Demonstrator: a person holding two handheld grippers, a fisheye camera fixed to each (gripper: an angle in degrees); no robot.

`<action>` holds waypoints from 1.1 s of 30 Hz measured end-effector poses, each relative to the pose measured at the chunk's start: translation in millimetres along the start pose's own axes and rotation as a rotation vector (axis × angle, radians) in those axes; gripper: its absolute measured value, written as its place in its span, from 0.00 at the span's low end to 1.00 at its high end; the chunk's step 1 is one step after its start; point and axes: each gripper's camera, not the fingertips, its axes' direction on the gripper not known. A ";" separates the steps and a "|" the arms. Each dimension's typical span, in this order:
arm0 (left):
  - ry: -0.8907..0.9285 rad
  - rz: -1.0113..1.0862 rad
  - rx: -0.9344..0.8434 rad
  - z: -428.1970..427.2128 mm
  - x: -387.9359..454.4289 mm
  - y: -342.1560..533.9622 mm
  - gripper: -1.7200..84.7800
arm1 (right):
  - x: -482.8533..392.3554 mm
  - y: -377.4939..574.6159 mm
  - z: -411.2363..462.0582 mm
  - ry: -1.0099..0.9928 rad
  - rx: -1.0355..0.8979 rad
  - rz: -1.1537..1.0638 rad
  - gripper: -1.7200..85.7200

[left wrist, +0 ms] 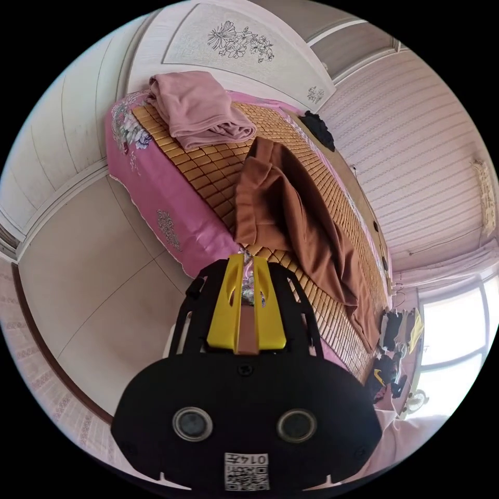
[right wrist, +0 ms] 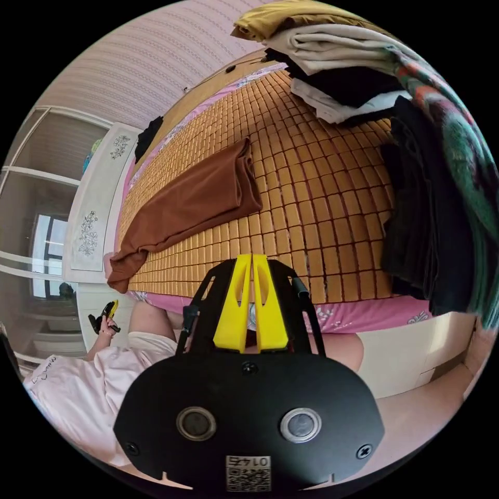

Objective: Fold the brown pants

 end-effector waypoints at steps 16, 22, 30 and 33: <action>0.260 0.328 -0.365 162.5 188.9 38.3 0.12 | -87.2 -81.9 79.4 0.022 -0.088 0.096 0.08; 0.067 0.950 -0.411 224.7 353.2 111.8 0.14 | -119.8 -63.8 40.1 -0.081 0.017 -0.053 0.03; 0.015 1.235 -0.618 297.2 434.2 188.7 0.15 | -166.4 7.0 -44.4 -0.157 0.192 -0.203 0.02; -0.067 1.364 -0.614 310.4 436.0 225.4 0.13 | -170.0 38.6 -54.1 -0.121 0.207 -0.192 0.02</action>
